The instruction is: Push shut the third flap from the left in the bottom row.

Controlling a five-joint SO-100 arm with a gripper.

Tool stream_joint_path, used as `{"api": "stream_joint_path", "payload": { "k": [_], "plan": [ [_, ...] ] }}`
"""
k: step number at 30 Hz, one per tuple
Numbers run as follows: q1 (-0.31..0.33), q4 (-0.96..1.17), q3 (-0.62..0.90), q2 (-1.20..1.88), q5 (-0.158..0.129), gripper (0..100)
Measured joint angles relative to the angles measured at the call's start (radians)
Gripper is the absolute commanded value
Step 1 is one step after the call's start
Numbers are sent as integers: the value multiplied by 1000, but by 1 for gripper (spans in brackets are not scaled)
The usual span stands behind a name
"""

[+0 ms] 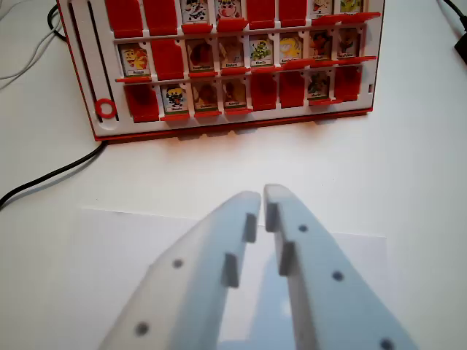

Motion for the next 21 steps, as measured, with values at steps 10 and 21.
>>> {"api": "stream_joint_path", "payload": {
  "k": [10,21],
  "plan": [
    [-2,25,0,0,3,0],
    [5,32,0,0,9,0]
  ]
}}
